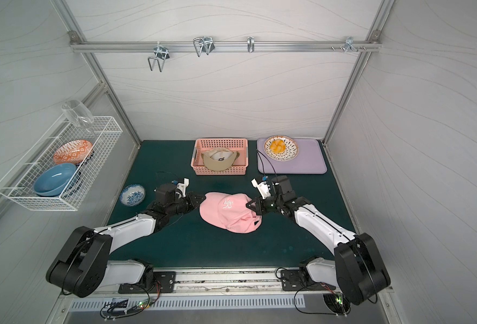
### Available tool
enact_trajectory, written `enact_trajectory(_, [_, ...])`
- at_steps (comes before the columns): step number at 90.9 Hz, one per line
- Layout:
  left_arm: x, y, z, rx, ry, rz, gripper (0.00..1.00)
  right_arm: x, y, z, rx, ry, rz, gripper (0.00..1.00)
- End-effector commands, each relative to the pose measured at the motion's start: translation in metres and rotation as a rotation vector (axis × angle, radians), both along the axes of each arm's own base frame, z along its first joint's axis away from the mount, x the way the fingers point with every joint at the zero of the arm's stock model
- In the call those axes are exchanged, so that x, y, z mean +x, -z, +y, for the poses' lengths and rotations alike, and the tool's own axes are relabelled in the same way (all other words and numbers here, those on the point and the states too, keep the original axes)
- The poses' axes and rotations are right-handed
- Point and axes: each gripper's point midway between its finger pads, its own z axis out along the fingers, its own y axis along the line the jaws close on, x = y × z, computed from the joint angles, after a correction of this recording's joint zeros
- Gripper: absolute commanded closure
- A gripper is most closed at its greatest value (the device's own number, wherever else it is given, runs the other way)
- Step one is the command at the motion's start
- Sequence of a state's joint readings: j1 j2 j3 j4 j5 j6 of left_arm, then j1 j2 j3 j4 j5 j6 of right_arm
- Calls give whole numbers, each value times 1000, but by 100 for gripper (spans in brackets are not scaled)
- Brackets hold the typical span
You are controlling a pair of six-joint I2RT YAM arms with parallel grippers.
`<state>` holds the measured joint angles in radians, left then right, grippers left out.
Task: Turn the baseball cap inside out
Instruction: Turn over the baseball cap.
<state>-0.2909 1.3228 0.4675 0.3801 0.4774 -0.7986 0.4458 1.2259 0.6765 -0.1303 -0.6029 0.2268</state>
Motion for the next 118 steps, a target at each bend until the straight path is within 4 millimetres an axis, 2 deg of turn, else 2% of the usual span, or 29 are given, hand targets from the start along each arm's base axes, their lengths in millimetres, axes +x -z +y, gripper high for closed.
enact_trajectory(1, [16, 20, 52, 118, -231, 59, 100, 10, -11, -16, 2, 71, -7, 100])
enact_trajectory(5, [14, 14, 51, 99, -234, 64, 100, 12, -8, -20, -26, 91, 0, 78])
enact_trajectory(7, [14, 9, 50, 86, -237, 63, 100, 13, -8, -21, -39, 99, -8, 71])
enact_trajectory(13, [14, -5, 49, 53, -255, 67, 100, 10, -10, -23, -73, 101, -45, 52])
enact_trajectory(17, [13, -17, 49, 27, -266, 66, 100, 10, -12, -25, -111, 114, -87, 46])
enact_trajectory(26, [9, -41, 54, -13, -322, 95, 100, 9, -24, -23, -163, 118, -183, 42])
enact_trajectory(29, [10, -57, 58, -35, -359, 73, 100, 9, -29, -21, -179, 112, -225, 41])
enact_trajectory(33, [8, -68, 63, -63, -412, 89, 100, 6, -35, -14, -192, 82, -289, 40])
enact_trajectory(40, [-1, -86, 73, -106, -522, 134, 100, -4, -44, 7, -206, -12, -429, 39])
enact_trajectory(52, [-22, -101, 85, -136, -677, 273, 100, -26, -62, 52, -175, -171, -643, 38])
enact_trajectory(62, [-31, -105, 82, -172, -723, 359, 100, -44, -81, 84, -150, -282, -832, 37])
enact_trajectory(71, [-35, -105, 76, -191, -751, 415, 100, -59, -90, 108, -165, -356, -991, 36])
enact_trajectory(77, [-37, -107, 73, -194, -757, 441, 100, -58, -91, 119, -212, -350, -1079, 35])
enact_trajectory(90, [-42, -105, 68, -202, -768, 490, 100, -57, -92, 135, -289, -351, -1208, 34])
enact_trajectory(104, [-42, -105, 59, -262, -762, 516, 100, -62, -84, 148, -307, -415, -1271, 35])
enact_trajectory(118, [-40, -107, 59, -255, -773, 518, 100, -69, -74, 155, -327, -484, -1289, 35])
